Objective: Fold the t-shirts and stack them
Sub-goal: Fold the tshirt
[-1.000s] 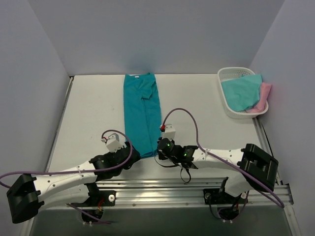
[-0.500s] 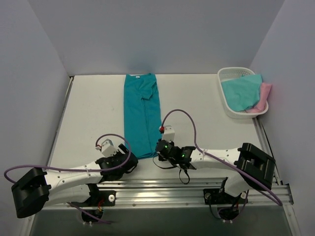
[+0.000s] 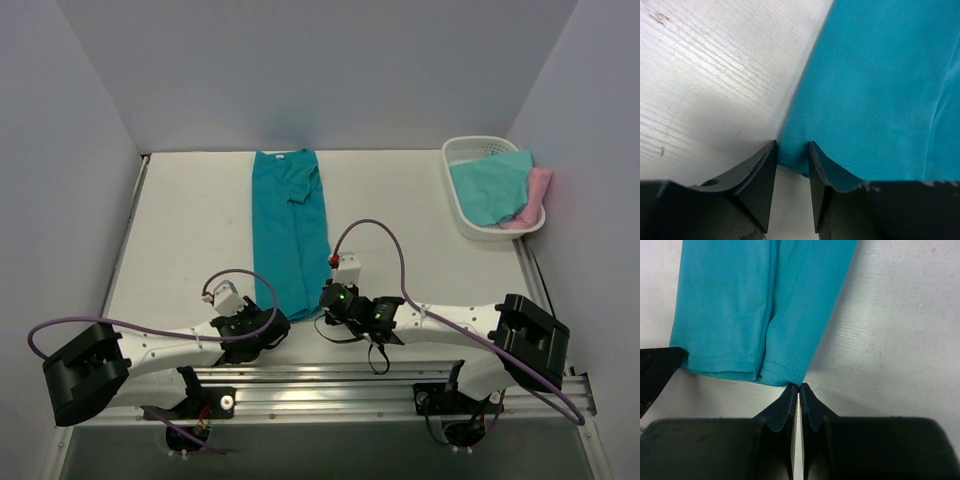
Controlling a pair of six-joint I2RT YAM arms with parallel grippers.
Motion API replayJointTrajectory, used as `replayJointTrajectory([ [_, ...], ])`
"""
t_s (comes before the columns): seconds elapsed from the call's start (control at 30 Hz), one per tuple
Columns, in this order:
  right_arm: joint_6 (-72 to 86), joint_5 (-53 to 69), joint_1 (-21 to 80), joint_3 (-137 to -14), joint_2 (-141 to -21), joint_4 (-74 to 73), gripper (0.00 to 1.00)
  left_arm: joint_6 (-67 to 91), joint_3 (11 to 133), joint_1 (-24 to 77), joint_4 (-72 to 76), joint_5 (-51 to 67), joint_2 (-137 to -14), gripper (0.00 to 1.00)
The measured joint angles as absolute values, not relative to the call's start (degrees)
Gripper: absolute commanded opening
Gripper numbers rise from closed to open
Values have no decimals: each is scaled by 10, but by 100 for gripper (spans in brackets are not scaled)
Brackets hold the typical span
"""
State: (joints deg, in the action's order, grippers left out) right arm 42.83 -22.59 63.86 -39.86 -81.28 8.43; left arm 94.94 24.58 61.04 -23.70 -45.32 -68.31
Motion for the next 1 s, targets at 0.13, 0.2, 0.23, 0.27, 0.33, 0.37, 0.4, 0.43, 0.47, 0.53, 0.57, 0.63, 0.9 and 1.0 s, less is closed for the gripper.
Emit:
replayJointTrajectory([
  [0.13,432,-230,639,-398,-809,83,0,949,251,610,-212,-457,-706,37],
  [0.2,433,-232,639,-398,-809,83,0,947,254,610,-197,-457,-718,35],
  [0.23,434,-232,639,-398,-809,83,0,947,255,610,-192,-457,-722,31],
  [0.27,434,-232,639,-397,-809,83,0,946,256,610,-186,-457,-726,28],
  [0.33,435,-232,639,-394,-808,83,0,942,256,610,-177,-456,-732,18],
  [0.37,435,-232,639,-390,-806,83,0,940,256,610,-175,-454,-732,14],
  [0.4,436,-232,639,-386,-802,81,0,936,256,610,-175,-450,-732,10],
  [0.43,438,-232,639,-380,-796,80,0,933,256,610,-175,-446,-731,3],
  [0.47,440,-232,641,-374,-789,77,0,928,256,610,-174,-444,-730,2],
  [0.53,447,-232,647,-357,-769,73,0,915,256,611,-176,-436,-725,2],
  [0.57,451,-233,652,-350,-761,70,0,910,257,612,-179,-432,-722,2],
  [0.63,460,-236,662,-340,-747,62,0,904,262,617,-190,-427,-721,2],
  [0.9,517,-255,734,-313,-726,27,0,909,285,694,-254,-412,-722,2],
  [1.0,539,-264,759,-313,-726,8,0,915,303,719,-291,-407,-722,2],
])
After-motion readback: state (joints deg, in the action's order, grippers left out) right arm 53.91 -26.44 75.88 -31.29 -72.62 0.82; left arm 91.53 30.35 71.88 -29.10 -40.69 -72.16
